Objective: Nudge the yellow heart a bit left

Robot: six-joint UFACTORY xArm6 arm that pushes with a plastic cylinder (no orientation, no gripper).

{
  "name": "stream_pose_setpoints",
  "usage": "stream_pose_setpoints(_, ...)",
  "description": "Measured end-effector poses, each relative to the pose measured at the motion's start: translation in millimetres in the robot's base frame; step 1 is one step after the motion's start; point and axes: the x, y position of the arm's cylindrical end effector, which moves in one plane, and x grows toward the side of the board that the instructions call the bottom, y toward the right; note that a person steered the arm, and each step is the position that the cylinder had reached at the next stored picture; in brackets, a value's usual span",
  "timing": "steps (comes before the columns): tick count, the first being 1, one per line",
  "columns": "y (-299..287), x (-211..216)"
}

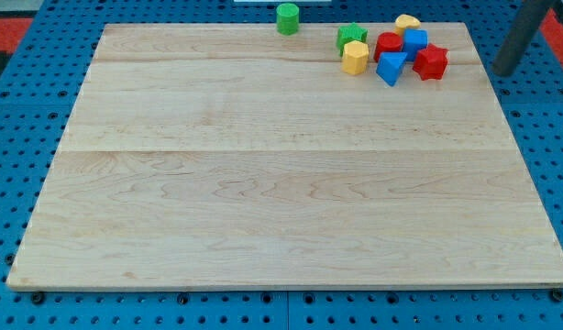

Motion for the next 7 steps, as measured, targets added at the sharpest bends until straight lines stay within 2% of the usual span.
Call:
stream_pose_setpoints(2,3.3,-78.5)
stream_pose_setpoints(3,1.7,-90.8)
stream_pose_setpoints(6,-19.8,-81.8)
stream_pose_setpoints(7,-80.6,-75.6)
